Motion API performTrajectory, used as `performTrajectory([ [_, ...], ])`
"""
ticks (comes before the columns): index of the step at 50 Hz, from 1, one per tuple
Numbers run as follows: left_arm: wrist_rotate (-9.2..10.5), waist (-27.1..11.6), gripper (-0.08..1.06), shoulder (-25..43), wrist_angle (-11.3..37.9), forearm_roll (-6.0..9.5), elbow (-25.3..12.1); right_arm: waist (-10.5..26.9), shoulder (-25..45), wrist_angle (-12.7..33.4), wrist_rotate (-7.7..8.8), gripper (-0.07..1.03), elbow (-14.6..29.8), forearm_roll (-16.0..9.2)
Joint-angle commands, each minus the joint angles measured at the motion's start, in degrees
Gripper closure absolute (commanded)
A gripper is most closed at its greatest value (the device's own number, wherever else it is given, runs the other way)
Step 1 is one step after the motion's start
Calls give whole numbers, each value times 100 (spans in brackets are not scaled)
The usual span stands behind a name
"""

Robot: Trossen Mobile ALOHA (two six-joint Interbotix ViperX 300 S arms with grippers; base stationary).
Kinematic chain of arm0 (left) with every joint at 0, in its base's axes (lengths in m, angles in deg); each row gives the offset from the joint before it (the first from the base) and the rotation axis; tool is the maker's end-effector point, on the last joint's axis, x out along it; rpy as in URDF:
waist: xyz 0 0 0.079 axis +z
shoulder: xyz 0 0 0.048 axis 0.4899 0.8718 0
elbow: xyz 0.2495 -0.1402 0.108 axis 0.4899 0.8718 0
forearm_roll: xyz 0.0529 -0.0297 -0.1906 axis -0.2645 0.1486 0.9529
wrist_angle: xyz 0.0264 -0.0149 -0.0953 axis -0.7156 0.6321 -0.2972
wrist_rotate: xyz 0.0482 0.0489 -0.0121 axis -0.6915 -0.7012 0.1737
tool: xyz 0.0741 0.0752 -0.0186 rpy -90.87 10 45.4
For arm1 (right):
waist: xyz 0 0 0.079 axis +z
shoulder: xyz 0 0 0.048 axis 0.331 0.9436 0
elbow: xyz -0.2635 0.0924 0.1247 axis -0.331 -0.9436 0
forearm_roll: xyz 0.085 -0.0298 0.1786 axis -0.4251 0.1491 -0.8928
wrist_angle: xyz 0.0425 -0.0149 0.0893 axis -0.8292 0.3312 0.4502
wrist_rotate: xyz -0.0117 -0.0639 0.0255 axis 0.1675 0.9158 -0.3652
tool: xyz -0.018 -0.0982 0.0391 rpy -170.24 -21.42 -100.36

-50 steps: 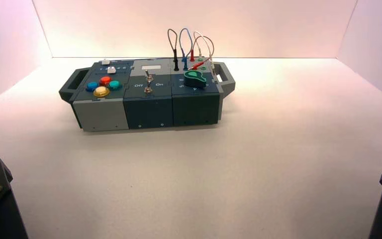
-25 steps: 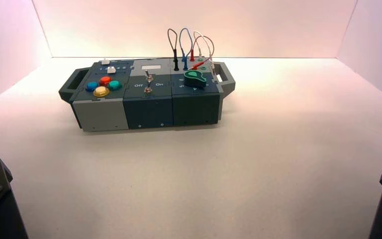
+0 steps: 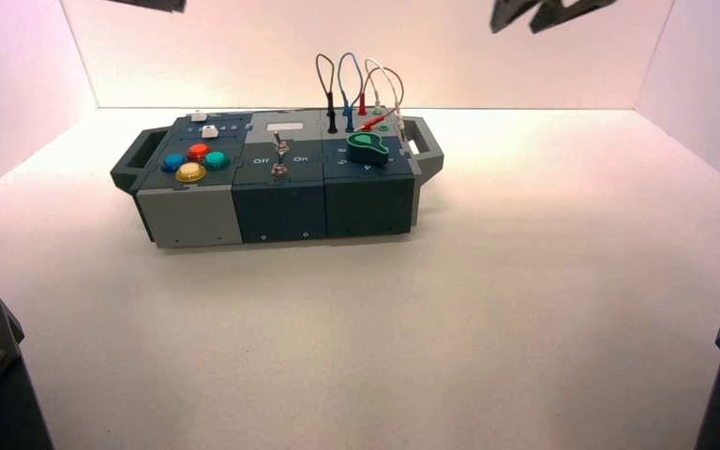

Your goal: Insert the white wire.

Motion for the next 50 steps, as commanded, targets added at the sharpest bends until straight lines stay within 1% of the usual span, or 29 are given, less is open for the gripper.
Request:
performTrajectory([
  [1, -114, -114, 83, 0, 272, -9, -229, 114, 123, 97, 53, 28, 352, -35],
  [4, -123, -141, 83, -9, 378, -9, -290, 158, 211, 158, 70, 28, 466, -35],
  [5, -123, -141, 83, -26, 422, -9, -360, 246, 308, 220, 97, 28, 554, -26],
  [13, -141, -202, 83, -114, 457, -9, -369, 527, 659, 308, 246, 28, 773, -35],
  [16, -220, -246, 83, -123, 457, -9, -360, 598, 826, 334, 281, 28, 844, -26],
  [23, -589, -413, 83, -123, 457, -9, -352, 642, 1160, 325, 316, 28, 984, -9],
  [25, -606, -422, 83, -123, 457, -9, -352, 642, 1213, 325, 325, 28, 1020, -9],
  [26, -668, -448, 83, -123, 448, -9, -334, 642, 1318, 325, 334, 28, 1063, 18],
  [36, -650, -448, 83, -79, 457, 9, -299, 642, 1811, 264, 519, 28, 1345, 193],
  [40, -598, -448, 83, -44, 457, 26, -299, 642, 1978, 202, 519, 28, 1450, 229],
  [43, -510, -448, 83, 0, 457, 18, -299, 642, 2092, 176, 536, 28, 1538, 246],
  [50, -475, -448, 83, 123, 448, 18, -281, 642, 2347, 158, 580, 28, 1714, 264],
])
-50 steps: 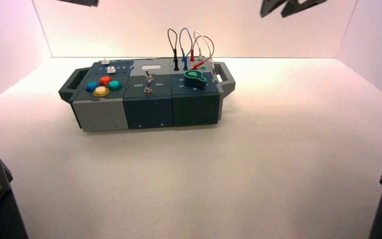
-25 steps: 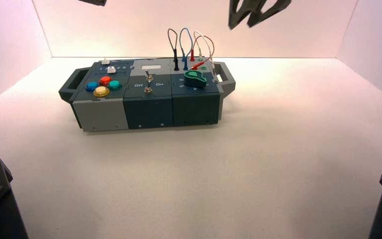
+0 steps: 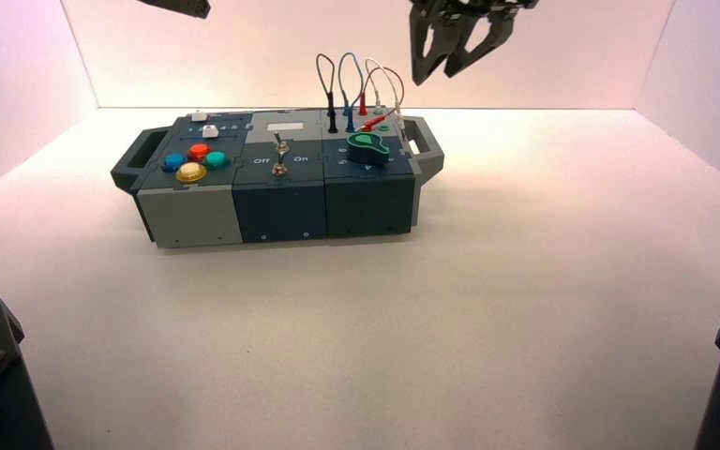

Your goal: Insert the white wire.

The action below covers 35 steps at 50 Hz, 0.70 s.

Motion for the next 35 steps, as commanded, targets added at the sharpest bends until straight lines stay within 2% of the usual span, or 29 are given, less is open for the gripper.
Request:
performTrajectory([
  [1, 26, -18, 83, 79, -35, 18, -70, 18, 97, -62, 79, 28, 308, 18],
  [7, 44, -18, 83, 185, -35, 26, -53, 18, 290, -62, 123, 29, 431, 18],
  [15, 202, -18, 83, 211, -70, 44, -53, 35, 554, -62, 149, 29, 563, 18],
  [28, 185, -18, 83, 202, -141, 35, -53, 79, 870, -62, 167, 30, 686, 0],
  [35, 167, -18, 83, 211, -141, 26, -53, 88, 1002, -62, 149, 36, 747, -35],
])
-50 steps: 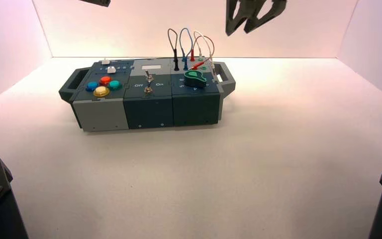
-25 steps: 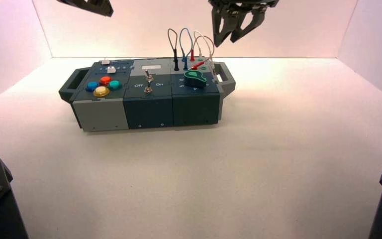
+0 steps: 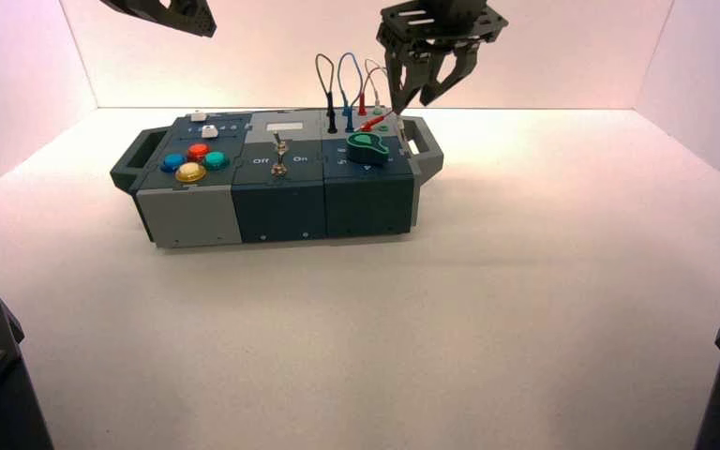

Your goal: Insert the white wire.

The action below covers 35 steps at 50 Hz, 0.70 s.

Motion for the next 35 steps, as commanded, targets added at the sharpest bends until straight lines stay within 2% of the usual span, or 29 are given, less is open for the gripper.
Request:
performTrajectory([
  [1, -26, -18, 83, -26, -53, -9, -70, 35, -18, -35, 18, 36, 193, -35],
  [25, -53, -18, 83, -62, -26, -9, -62, 114, 185, -35, 9, 38, 387, -44],
  [30, -53, -18, 83, -62, -26, -9, -62, 114, 229, -35, 0, 44, 422, -53],
  [35, -53, -18, 83, -62, -18, -9, -62, 123, 246, -35, -9, 55, 431, -53],
])
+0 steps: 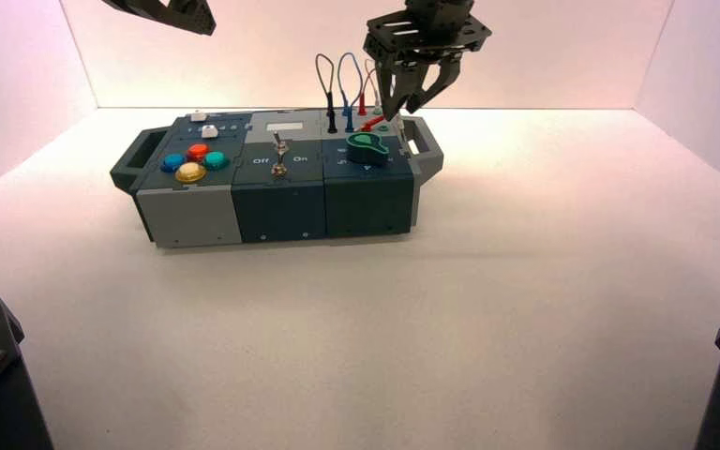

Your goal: Insert the white wire.

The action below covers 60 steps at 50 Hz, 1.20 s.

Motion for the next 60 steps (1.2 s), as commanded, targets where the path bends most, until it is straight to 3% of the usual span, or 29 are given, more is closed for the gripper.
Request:
performTrajectory([
  [1, -9, -18, 83, -35, -26, -9, -62, 18, -79, -35, 0, 57, 158, -26],
  [12, -9, -18, 83, -35, -26, -9, -53, 18, -44, -35, 0, 62, 167, -26],
  [17, -9, -18, 83, -44, -26, -9, -62, 26, 0, -35, -9, 79, 167, -26],
  [31, -9, -18, 83, -44, -18, -18, -53, 26, 18, -35, -9, 98, 202, -26],
  [44, -9, -18, 83, -70, -26, -18, -35, 26, -202, -97, -97, 99, 149, -44],
  [60, -9, -18, 83, -70, -18, -26, -35, 26, -255, -738, -264, 99, -79, -44],
])
